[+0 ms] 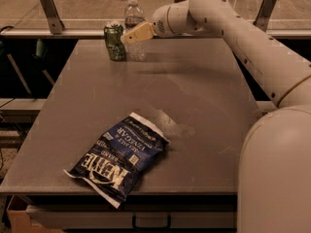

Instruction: Move water bottle near green can

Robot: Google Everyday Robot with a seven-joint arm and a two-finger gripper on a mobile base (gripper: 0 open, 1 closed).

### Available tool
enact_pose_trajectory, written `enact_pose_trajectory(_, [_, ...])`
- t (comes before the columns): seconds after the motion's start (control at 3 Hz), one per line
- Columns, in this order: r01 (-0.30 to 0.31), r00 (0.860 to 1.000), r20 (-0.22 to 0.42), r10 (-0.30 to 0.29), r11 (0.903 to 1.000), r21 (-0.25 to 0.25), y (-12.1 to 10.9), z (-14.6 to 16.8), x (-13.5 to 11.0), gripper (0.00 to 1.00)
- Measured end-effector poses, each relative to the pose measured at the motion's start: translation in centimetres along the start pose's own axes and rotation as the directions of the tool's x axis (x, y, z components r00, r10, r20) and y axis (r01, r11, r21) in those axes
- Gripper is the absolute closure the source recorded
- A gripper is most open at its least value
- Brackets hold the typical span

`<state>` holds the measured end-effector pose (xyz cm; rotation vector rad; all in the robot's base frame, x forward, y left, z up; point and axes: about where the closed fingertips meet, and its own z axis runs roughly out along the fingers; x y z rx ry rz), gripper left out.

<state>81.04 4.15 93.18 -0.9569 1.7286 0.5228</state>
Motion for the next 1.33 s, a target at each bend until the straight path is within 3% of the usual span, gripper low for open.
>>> enact_pose_trajectory(0.33, [0.051,0.998,0.023,-0.053,0.9963,0.070,-1.6,-6.1,-0.5,0.00])
enact_pose_trajectory(0.67, [0.099,0.992,0.068,-0.107,0.9889,0.111,-1.4,-14.7,-1.8,0.00])
enact_pose_trajectory(1.0, [0.133,0.976,0.148,-0.160,0.9753,0.176,0.4,-25.6,-4.8,0.00])
enact_pose_trajectory(1.33, [0.117,0.980,0.134,-0.146,0.9730,0.199,-0.7,-26.3,-3.6,0.00])
